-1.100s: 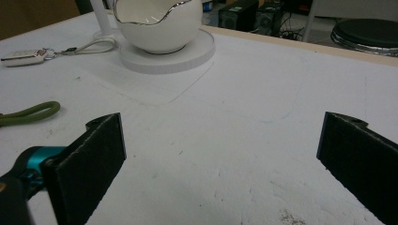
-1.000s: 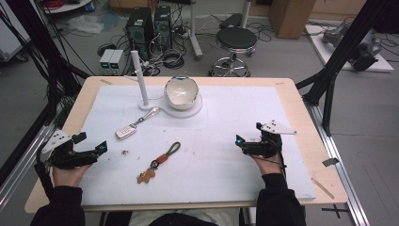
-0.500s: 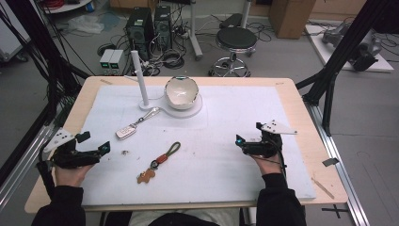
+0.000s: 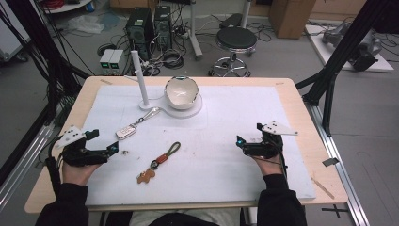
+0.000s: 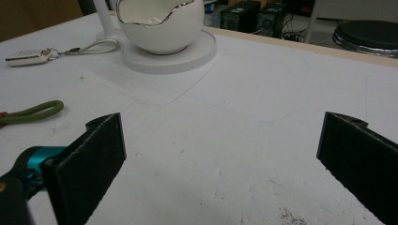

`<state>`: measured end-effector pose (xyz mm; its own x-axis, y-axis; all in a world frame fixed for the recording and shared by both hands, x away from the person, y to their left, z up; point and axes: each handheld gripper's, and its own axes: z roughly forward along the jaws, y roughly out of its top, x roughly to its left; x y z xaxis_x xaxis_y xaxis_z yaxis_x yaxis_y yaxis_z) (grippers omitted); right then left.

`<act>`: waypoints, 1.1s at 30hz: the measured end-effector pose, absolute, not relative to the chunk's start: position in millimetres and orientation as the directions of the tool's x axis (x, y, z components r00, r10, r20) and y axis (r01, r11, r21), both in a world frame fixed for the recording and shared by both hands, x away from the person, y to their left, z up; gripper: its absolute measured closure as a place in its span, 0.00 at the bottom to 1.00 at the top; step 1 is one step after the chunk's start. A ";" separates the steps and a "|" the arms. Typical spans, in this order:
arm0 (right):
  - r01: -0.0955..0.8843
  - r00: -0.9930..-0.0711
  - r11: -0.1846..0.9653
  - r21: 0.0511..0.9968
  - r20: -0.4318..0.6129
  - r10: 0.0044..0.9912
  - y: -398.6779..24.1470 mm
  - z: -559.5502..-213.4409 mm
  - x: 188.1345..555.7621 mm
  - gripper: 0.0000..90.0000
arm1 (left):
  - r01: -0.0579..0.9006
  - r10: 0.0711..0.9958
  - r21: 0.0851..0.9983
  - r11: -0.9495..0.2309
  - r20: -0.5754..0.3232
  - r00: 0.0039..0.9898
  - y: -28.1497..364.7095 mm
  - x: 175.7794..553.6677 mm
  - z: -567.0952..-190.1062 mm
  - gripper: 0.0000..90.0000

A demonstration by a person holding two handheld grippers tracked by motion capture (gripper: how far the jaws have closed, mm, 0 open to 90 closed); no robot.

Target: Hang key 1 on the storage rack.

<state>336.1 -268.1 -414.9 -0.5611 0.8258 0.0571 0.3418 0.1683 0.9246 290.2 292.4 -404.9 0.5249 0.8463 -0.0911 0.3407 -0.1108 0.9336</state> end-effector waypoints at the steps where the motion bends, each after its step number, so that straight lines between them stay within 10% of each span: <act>1: 0.344 -0.561 0.169 0.924 0.058 0.826 -268.8 -414.8 335.6 0.01 | 0.342 0.842 0.932 -0.120 -0.088 0.533 290.5 290.8 -404.9 0.05; 33: 0.350 -0.558 0.185 0.918 0.045 0.829 -271.3 -416.6 332.8 0.01 | 0.375 0.731 0.877 -0.301 -0.040 0.681 221.5 304.1 -408.1 0.05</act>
<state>332.8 -271.3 -416.6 -0.5575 0.8289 0.0451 0.3499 0.1853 0.9183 304.1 221.5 -408.1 0.6811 0.7311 -0.0399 0.3748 -0.3013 0.8768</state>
